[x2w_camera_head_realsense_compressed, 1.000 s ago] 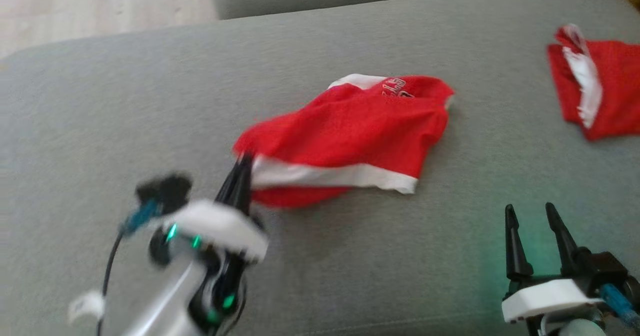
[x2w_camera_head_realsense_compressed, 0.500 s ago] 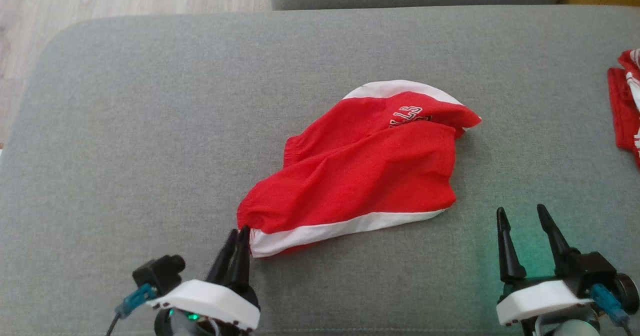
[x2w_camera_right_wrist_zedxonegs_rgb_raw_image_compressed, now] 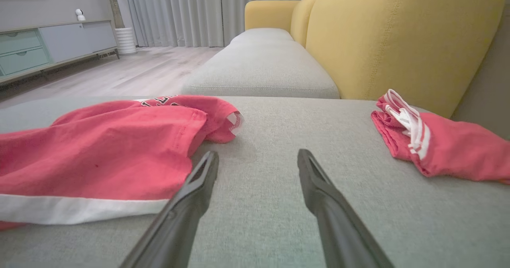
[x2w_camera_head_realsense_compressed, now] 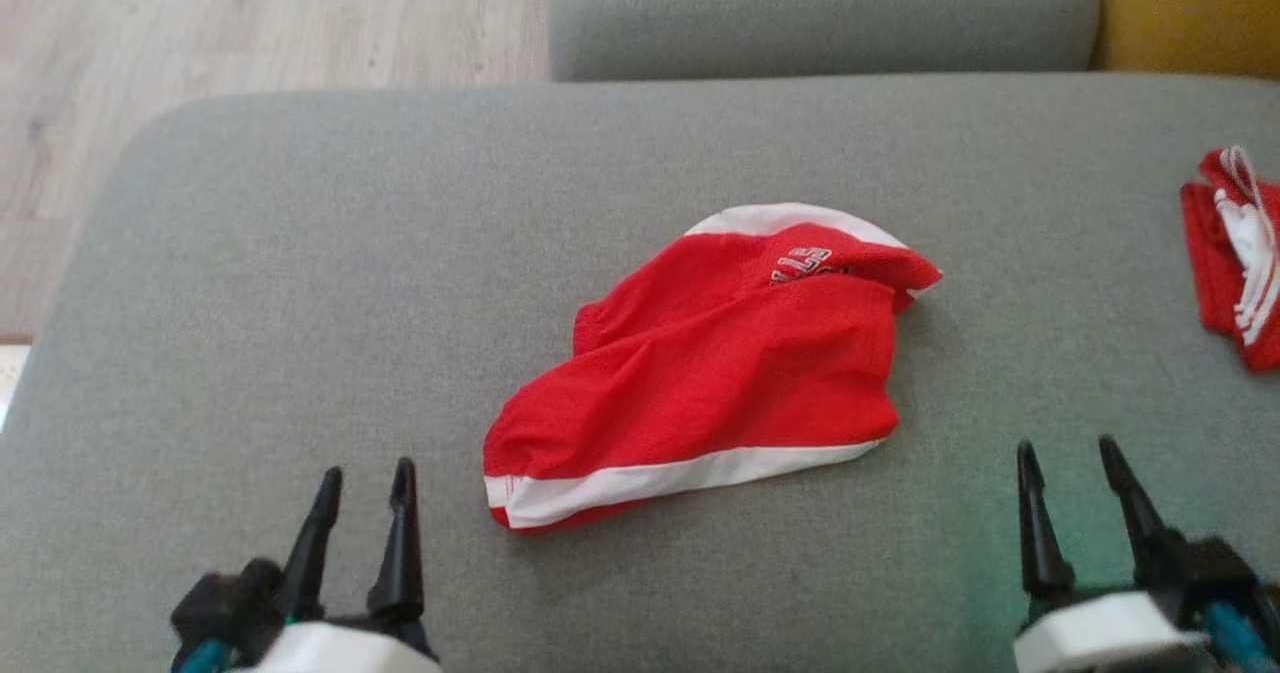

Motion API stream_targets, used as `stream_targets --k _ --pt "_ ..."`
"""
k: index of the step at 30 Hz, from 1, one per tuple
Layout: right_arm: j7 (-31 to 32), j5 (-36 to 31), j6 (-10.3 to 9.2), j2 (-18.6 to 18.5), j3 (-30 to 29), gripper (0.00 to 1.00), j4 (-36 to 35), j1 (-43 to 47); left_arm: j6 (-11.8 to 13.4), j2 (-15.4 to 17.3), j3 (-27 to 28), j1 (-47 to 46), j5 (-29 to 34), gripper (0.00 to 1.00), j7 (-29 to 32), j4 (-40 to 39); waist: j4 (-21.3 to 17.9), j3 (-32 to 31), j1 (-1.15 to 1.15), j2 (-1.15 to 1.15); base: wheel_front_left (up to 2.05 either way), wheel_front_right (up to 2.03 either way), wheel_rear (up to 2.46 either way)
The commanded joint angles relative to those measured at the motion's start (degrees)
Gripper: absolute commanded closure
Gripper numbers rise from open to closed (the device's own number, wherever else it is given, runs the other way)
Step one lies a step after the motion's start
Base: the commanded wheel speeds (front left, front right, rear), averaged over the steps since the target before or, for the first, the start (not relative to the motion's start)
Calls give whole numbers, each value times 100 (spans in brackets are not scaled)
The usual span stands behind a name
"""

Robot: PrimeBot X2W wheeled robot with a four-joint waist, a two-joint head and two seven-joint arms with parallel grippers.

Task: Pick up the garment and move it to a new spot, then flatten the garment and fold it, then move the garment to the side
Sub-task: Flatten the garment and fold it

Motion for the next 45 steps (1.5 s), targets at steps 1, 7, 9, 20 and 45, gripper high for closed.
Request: stream_targets --k 1,7,9,20,45 --pt "-62 -60 37 -48 59 0 -203 108 83 -40 296 33 260 0 -71 -407 35 -179 0 0 0 0 0" --pt "-62 5 37 -48 -34 0 -298 364 274 -45 233 256 930 0 -71 -872 137 -316 0 0 0 0 0" --pt "-62 67 37 -48 29 0 -333 411 240 -45 192 305 1077 0 -71 -891 159 -349 0 0 0 0 0" --pt "-62 193 37 -48 147 0 -300 490 206 -46 280 451 1375 0 -71 -530 140 -467 0 0 0 0 0" --pt "1586 127 37 -48 1452 0 1541 -1554 -172 -43 -44 -894 1399 0 -71 1473 192 349 0 0 0 0 0"
